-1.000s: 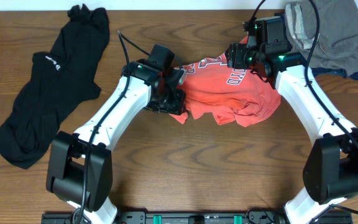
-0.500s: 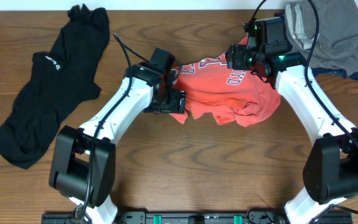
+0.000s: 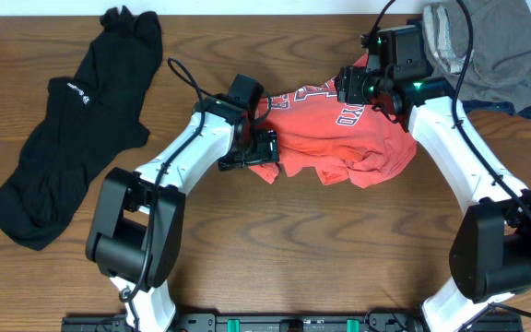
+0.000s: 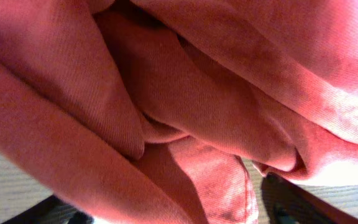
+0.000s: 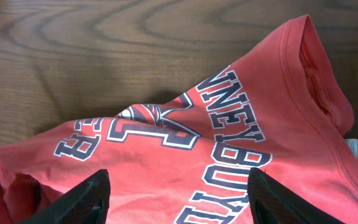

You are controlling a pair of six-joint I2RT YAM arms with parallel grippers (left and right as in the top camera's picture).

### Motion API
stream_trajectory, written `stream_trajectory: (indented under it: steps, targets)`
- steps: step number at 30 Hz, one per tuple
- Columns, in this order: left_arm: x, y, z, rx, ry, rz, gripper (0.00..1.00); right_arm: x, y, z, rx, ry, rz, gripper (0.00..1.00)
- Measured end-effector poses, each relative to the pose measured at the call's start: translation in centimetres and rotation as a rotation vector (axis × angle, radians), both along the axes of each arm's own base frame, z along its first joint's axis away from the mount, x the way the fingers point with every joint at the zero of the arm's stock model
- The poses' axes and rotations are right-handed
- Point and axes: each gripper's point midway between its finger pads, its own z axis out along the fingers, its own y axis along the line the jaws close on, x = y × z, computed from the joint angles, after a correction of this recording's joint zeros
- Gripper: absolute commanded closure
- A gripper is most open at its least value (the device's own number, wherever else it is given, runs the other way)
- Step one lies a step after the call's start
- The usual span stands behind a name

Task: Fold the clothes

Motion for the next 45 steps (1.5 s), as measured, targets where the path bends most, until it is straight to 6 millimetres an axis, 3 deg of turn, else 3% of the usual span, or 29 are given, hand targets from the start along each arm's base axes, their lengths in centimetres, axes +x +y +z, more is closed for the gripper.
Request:
stream_trajectory:
  steps: [4, 9, 16, 21, 26, 30, 35, 38, 45]
  targets:
    - [0.0, 0.0, -0.5, 0.003, 0.013, 0.010, 0.45, 0.0, 0.0, 0.0, -0.002, 0.000, -0.001, 0.31]
    - [-0.1, 0.0, -1.1, 0.007, 0.024, 0.016, 0.94, 0.0, -0.1, 0.0, -0.004, -0.001, -0.004, 0.31]
    - [-0.3, 0.3, -1.2, 0.021, 0.023, -0.031, 0.94, -0.1, -0.1, -0.1, -0.005, 0.004, -0.004, 0.31]
    - [-0.8, 2.3, 0.2, 0.081, 0.061, -0.114, 0.94, -0.3, -0.1, -0.3, -0.008, 0.014, 0.002, 0.32]
    - [3.0, 4.9, 5.6, 0.195, -0.081, -0.190, 0.94, -0.6, 0.7, -0.2, 0.006, 0.013, 0.059, 0.32]
    - [7.0, 6.6, 12.7, 0.313, -0.322, -0.227, 0.94, -1.0, 1.8, 0.0, 0.031, 0.005, 0.143, 0.32]
    - [9.6, 7.4, 21.2, 0.387, -0.588, -0.230, 0.94, -1.4, 3.1, 0.4, 0.067, -0.006, 0.231, 0.33]
    - [10.4, 7.6, 25.3, 0.404, -0.722, -0.218, 0.94, -1.8, 4.1, 0.9, 0.102, -0.023, 0.298, 0.34]
    - [10.6, 8.0, 30.2, 0.419, -0.885, -0.204, 0.94, -3.0, 5.9, 3.4, 0.170, -0.082, 0.426, 0.35]
